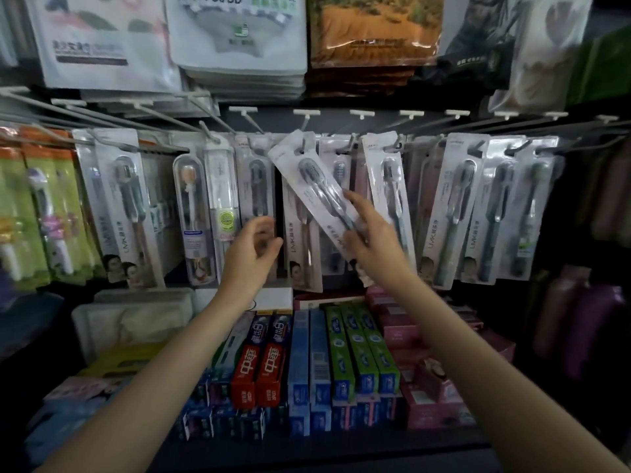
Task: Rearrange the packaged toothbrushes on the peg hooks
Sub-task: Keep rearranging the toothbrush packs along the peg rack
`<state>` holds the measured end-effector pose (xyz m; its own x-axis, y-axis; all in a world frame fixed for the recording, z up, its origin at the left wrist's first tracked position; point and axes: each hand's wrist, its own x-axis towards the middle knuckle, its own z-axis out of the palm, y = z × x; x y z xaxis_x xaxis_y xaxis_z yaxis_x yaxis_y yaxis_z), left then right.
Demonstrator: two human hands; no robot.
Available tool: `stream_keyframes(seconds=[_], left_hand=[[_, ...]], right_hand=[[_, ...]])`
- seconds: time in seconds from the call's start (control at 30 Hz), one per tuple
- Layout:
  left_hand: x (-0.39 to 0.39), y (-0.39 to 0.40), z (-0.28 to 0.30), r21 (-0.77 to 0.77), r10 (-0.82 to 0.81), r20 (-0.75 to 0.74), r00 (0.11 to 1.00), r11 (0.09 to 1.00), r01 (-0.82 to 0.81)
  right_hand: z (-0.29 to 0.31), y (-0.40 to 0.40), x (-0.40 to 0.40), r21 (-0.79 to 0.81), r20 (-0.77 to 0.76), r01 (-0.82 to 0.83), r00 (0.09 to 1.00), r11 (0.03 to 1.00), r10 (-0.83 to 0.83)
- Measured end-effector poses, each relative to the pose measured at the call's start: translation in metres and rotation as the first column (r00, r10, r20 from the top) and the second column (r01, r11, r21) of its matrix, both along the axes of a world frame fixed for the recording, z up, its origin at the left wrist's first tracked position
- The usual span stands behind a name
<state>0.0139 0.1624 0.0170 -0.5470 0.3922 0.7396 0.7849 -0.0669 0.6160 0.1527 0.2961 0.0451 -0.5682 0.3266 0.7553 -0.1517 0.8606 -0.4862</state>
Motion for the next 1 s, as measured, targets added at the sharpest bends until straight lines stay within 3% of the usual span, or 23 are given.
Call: stream_keyframes(seconds=[0.13, 0.17, 0.37, 0.53, 0.63, 0.9, 1.0], left_hand=[[0.004, 0.007, 0.007, -0.005, -0.077, 0.133, 0.988, 0.997, 0.079], [0.006, 0.009, 0.008, 0.006, -0.105, 0.170, 0.980, 0.994, 0.105], [0.006, 0.014, 0.010, 0.027, -0.107, 0.262, 0.959, 0.994, 0.104], [0.006, 0.014, 0.013, 0.021, -0.070, 0.230, 0.971, 0.998, 0.067], [0.007, 0.014, 0.012, 0.027, -0.070, 0.231, 0.970, 0.997, 0.065], [0.002, 0.003, 0.013, 0.040, 0.006, 0.172, 0.985, 0.999, -0.013], [0.001, 0.000, 0.015, 0.053, 0.055, 0.136, 0.989, 0.997, -0.063]], right_hand=[[0.033, 0.013, 0.021, 0.377, 0.236, 0.055, 0.960, 0.925, -0.153], [0.038, 0.013, 0.025, 0.399, 0.247, 0.038, 0.958, 0.916, -0.148], [0.030, 0.022, 0.056, 0.106, 0.066, 0.026, 0.997, 0.994, -0.033], [0.010, 0.044, 0.073, 0.041, 0.027, 0.207, 0.978, 0.977, -0.208], [0.010, 0.047, 0.072, -0.090, -0.040, 0.181, 0.982, 0.979, -0.186], [-0.008, 0.052, 0.058, -0.111, -0.120, 0.280, 0.949, 0.954, -0.293], [-0.011, 0.047, 0.049, -0.101, -0.061, 0.330, 0.939, 0.939, -0.337]])
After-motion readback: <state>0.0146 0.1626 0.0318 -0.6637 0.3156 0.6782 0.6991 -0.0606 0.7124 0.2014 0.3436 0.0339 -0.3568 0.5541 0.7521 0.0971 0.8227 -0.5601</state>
